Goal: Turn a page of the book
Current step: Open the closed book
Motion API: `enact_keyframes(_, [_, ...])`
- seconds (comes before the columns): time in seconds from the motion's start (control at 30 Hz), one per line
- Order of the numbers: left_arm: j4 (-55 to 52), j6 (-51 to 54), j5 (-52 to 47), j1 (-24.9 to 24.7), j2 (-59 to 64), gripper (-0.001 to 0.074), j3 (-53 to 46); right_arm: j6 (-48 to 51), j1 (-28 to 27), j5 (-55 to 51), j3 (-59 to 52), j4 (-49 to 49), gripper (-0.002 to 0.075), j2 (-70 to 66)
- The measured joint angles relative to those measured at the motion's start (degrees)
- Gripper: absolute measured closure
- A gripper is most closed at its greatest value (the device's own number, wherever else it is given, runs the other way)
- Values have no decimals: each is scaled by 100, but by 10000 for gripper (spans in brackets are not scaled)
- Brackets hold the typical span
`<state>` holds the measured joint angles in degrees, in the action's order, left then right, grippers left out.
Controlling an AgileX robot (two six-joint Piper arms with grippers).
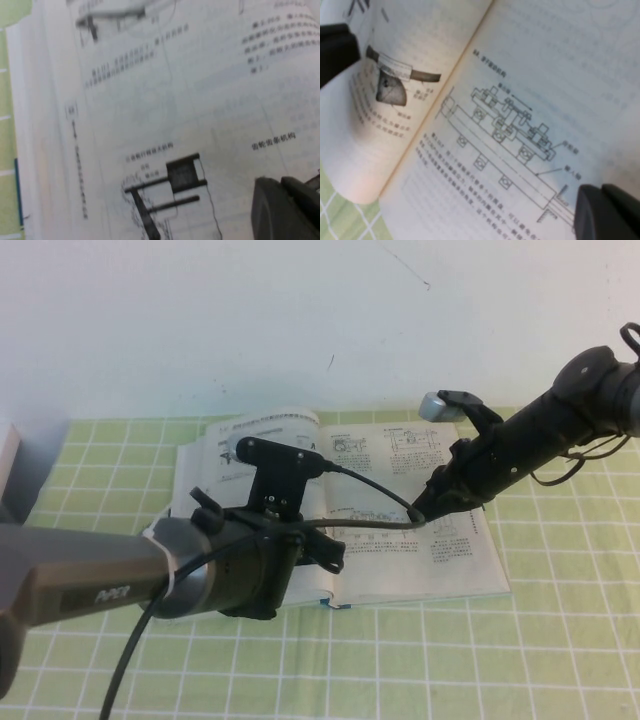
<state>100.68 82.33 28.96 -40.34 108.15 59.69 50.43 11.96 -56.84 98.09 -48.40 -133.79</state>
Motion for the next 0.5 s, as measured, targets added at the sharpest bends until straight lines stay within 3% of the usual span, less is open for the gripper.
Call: enact_keyframes(0.5, [7, -160, -235, 144, -394, 738, -609, -364, 95, -50, 70, -128, 728, -139])
